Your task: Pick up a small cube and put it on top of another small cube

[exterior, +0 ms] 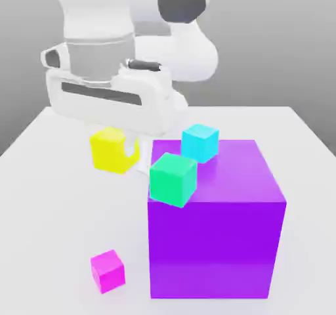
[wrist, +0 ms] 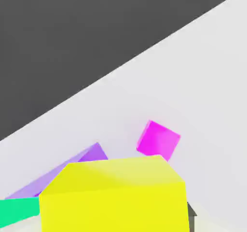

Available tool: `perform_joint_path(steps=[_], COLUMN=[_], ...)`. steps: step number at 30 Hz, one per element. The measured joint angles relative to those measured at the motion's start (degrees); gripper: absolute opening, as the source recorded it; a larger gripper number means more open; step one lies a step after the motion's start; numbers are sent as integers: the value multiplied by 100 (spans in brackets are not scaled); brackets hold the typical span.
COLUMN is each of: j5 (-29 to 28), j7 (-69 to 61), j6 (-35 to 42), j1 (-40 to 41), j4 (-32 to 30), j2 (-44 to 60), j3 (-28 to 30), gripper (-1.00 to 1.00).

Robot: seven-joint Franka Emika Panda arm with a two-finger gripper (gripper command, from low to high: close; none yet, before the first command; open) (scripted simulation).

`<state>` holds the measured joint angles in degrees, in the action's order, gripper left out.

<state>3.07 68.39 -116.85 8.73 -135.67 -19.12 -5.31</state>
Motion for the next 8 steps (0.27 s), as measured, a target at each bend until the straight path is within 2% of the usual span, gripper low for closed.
perform_joint_path(steps=[2,4,5,8], j5=[13,16,17,19], j7=[167,214,223,222], j6=[47,-313,-520,-520], j1=[-112,-136,-140,-139], j4=[-1,-245,-382,-382], j2=[-40,78,149,149], j3=[-183,-249,-269,-269], gripper=[-100,-100,100,100])
